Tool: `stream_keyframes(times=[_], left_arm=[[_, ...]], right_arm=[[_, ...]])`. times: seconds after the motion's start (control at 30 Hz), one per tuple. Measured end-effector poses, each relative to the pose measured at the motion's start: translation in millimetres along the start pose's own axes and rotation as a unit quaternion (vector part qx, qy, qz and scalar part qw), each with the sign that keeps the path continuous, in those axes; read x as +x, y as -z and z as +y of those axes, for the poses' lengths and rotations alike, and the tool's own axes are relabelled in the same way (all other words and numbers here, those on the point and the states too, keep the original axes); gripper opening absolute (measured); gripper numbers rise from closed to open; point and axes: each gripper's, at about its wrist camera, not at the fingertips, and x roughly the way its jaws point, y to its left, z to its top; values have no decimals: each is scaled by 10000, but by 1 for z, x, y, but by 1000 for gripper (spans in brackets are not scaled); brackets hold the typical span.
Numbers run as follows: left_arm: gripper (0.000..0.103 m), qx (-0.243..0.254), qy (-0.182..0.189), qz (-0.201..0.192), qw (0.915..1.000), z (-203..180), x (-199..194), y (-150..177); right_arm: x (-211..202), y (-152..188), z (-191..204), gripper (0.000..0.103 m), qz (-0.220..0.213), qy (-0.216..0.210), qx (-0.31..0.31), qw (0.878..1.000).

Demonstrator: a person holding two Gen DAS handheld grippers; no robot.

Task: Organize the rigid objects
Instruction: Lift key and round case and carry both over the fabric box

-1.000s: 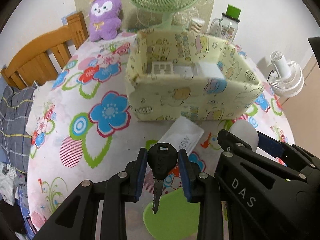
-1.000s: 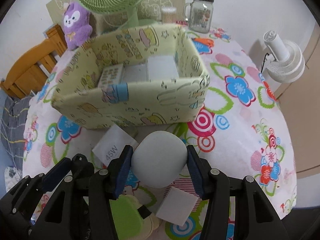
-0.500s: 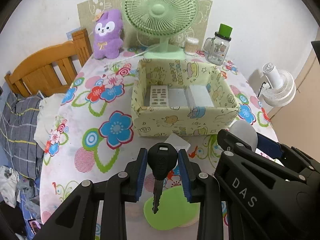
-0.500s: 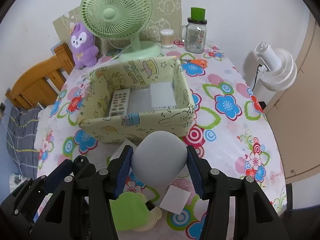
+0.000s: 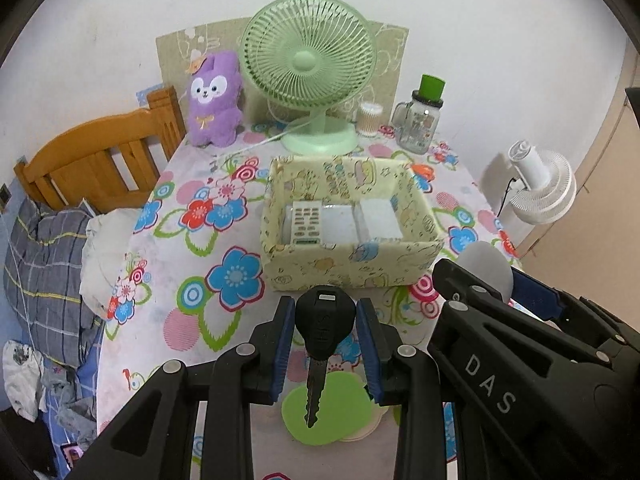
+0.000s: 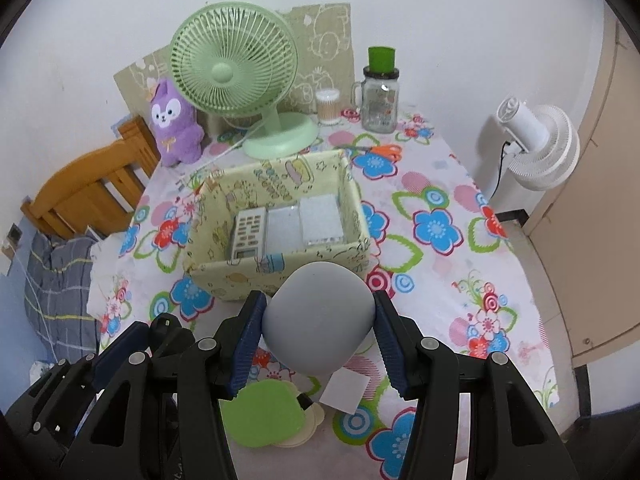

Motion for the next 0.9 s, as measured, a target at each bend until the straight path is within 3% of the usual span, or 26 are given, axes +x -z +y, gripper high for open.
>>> stream_keyframes(times=[0.43,0.9], left_arm=[[31,-72,78,-220,9997,-6,-15,-16],[31,-115,61,-211,9997,-10,1,-41]], right_arm=[[-20,-19,-5,57,-231,10,10,9997],[-3,-46,-7,57,-212,55,-48,9997]])
